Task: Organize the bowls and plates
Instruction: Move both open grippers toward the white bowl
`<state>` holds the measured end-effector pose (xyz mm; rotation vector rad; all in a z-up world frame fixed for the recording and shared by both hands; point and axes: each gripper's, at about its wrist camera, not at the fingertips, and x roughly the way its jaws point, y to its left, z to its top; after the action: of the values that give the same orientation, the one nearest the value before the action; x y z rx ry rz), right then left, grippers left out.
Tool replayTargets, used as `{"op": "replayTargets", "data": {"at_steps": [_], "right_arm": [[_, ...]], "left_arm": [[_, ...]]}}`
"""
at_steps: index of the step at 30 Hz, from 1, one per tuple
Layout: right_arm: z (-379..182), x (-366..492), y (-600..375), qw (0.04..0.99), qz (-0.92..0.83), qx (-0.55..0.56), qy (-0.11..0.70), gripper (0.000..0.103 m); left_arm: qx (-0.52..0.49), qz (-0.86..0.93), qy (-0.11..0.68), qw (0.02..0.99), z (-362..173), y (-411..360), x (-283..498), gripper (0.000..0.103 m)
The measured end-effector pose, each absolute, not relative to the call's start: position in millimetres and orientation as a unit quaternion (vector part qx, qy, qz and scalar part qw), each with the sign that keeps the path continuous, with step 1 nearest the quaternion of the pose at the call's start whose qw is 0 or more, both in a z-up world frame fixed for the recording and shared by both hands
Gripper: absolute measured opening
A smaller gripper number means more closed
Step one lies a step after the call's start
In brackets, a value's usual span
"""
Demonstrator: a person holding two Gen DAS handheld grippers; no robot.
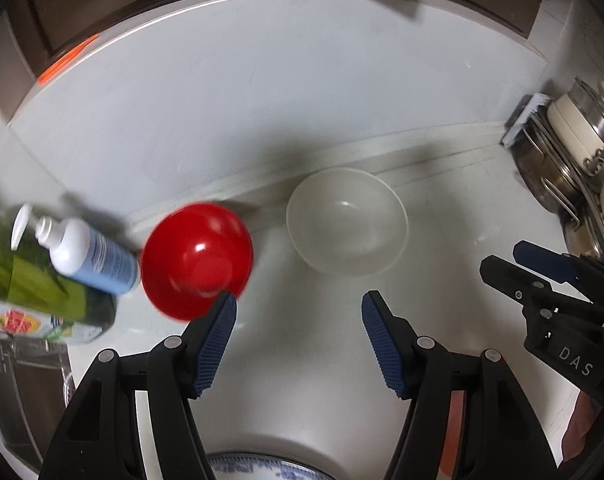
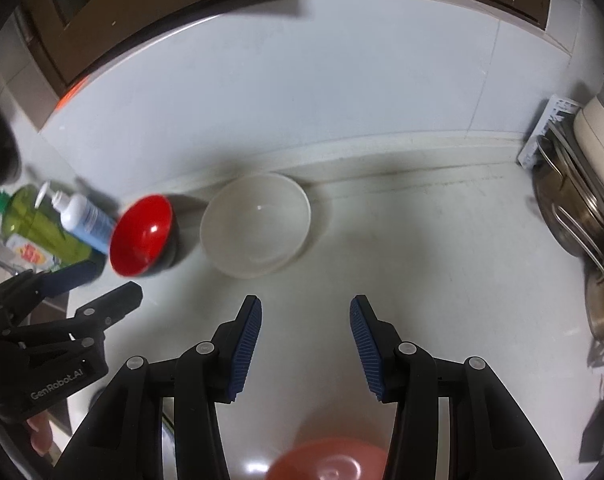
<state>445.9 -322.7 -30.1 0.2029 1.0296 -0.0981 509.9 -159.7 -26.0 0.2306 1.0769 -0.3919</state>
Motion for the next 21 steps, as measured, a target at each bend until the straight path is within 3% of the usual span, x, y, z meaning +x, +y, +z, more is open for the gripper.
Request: {"op": "replayTargets", "data": {"at_steps": [15, 21], "right_arm": [[-64.5, 513.5, -333.2, 0.85, -0.065, 0.113, 0.51, 0.047], [-80.4, 529.0, -338.3, 0.84, -0.07, 0.127, 0.524, 0.047]], "left_arm": [[0.1, -0.2, 0.547, 0.807, -65.8, -178.9, 586.9, 0.061], [0.101, -0.196, 0.562, 0.797, -80.8, -191.9, 608.4, 0.045]]}}
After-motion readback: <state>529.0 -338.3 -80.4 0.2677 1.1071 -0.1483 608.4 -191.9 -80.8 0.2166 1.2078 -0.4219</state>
